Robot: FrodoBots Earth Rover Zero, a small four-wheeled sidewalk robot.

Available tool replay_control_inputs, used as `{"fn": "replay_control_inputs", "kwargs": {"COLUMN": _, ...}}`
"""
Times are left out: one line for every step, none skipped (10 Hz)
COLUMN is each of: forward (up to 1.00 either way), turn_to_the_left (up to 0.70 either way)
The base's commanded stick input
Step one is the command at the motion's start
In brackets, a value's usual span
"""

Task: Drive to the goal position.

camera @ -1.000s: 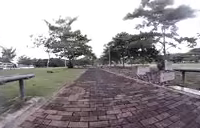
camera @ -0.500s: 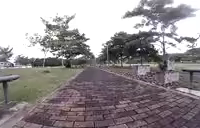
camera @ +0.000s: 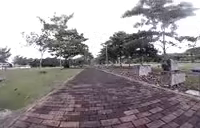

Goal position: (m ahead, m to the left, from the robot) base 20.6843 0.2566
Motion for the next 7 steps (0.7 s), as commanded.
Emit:
{"fn": "replay_control_inputs", "kwargs": {"forward": 0.7, "turn_to_the_left": 0.0}}
{"fn": "replay_control_inputs", "kwargs": {"forward": 0.7, "turn_to_the_left": 0.0}}
{"fn": "replay_control_inputs", "kwargs": {"forward": 0.7, "turn_to_the_left": 0.0}}
{"fn": "replay_control_inputs", "kwargs": {"forward": 0.7, "turn_to_the_left": 0.0}}
{"fn": "replay_control_inputs", "kwargs": {"forward": 0.7, "turn_to_the_left": 0.0}}
{"fn": "replay_control_inputs", "kwargs": {"forward": 0.7, "turn_to_the_left": 0.0}}
{"fn": "replay_control_inputs", "kwargs": {"forward": 0.7, "turn_to_the_left": 0.0}}
